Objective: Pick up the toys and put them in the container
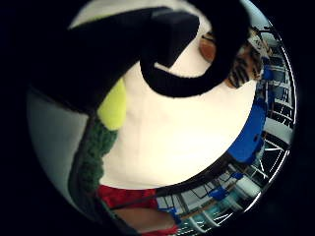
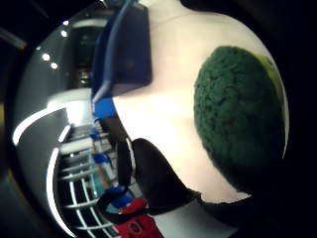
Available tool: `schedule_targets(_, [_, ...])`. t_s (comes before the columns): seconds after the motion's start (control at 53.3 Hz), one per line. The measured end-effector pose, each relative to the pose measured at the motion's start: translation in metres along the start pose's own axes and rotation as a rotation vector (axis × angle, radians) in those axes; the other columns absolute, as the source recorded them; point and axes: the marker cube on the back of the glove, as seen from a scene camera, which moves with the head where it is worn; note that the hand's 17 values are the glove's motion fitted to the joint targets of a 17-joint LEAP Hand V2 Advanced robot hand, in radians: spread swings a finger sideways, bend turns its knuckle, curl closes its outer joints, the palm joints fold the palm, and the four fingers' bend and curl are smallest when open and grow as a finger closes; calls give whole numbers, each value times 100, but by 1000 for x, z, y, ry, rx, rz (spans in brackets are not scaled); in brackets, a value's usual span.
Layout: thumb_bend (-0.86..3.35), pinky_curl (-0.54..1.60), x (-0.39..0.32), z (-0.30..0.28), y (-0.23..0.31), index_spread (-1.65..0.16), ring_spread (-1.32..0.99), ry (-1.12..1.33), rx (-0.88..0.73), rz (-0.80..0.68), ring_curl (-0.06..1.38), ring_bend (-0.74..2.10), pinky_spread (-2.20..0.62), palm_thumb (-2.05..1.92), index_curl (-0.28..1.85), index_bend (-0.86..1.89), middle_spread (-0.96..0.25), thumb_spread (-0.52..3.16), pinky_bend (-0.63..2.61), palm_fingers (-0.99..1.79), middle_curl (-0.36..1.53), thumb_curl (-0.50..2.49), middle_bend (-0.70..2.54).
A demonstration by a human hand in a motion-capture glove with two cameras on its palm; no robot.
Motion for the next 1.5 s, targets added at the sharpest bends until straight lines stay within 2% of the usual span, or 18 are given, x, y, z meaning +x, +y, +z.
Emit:
schedule_targets(0.113, [-8,41,1,26,3,-34,2,89,-48,41,7,12,12,-10,26,15,-7,100,111,-17,18,13,11])
schedule_targets(0.244, [-4,44,0,32,8,-34,3,156,22,64,7,12,10,-4,27,16,-5,103,123,-18,18,16,11])
schedule_targets(0.338, [1,42,1,32,8,-37,3,166,93,67,7,16,6,5,30,23,-5,114,118,-4,20,20,18])
schedule_targets(0.469, [10,35,-8,29,9,-39,-4,228,149,24,10,26,-9,21,33,31,-16,129,101,34,27,27,34])
schedule_targets(0.6, [22,35,-11,11,6,-38,-21,223,139,-22,19,58,-27,45,30,13,-28,133,105,73,30,37,39])
schedule_targets(0.75, [27,37,-15,-27,2,-39,-37,165,101,-16,28,74,-38,62,31,15,-38,119,105,87,35,49,44])
schedule_targets(0.975, [26,39,-42,-111,-35,-41,-48,187,198,15,34,81,-43,70,33,17,-46,99,101,93,41,62,47])
schedule_targets(1.125, [24,40,-86,-156,-76,-42,-52,201,274,-21,36,80,-44,71,36,17,-49,89,101,91,44,69,47])
schedule_targets(1.313, [22,41,-164,-171,-124,-43,-54,182,268,-111,37,76,-44,71,39,17,-52,82,101,88,48,77,46])
schedule_targets(1.501, [19,41,-235,-159,-170,-45,-56,175,246,-208,39,75,-44,70,42,18,-53,79,101,87,52,83,44])
